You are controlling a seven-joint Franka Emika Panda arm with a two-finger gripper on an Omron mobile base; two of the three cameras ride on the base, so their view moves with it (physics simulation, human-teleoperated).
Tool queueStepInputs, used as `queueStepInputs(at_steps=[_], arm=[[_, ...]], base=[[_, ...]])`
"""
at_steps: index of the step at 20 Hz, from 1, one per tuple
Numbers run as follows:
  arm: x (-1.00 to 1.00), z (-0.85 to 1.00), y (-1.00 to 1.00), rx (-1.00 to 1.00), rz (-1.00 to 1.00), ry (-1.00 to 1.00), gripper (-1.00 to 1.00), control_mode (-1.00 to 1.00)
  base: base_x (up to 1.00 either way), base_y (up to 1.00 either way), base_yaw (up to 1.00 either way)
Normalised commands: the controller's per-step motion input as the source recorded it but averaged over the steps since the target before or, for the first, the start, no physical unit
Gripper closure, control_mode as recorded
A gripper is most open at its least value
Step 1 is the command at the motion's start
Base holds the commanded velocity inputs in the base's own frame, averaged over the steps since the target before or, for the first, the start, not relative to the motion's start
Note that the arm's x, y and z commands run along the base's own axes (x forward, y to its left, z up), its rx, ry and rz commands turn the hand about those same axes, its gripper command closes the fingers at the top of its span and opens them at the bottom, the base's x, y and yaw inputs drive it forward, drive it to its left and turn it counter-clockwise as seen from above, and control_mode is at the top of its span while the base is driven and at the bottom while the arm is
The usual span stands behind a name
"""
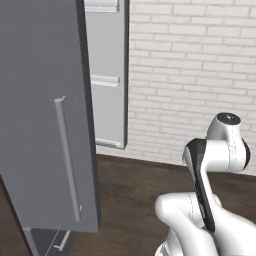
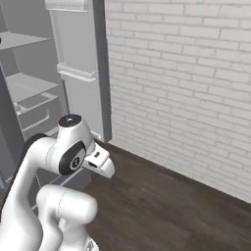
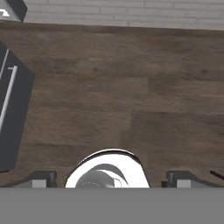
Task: Place one cucumber and one chicken drumstick in each tupperware on the nearby counter, to pack two identical lunches.
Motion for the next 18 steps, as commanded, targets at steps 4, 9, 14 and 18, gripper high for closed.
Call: queueStepInputs(at_steps=[4,9,14,18], arm=[[0.0,0.0,0.0,0.0,0.0,0.0,-1.0,1.0],[0.0,0.0,0.0,0.0,0.0,0.0,-1.0,1.0],[0.0,0.0,0.0,0.0,0.0,0.0,-1.0,1.0],[0.0,0.0,0.0,0.0,0.0,0.0,-1.0,1.0]], base=[[0.56,-0.82,0.07],[0.94,0.21,0.0],[1.0,-0.71,-0.13],[1.0,-0.69,-0.02]])
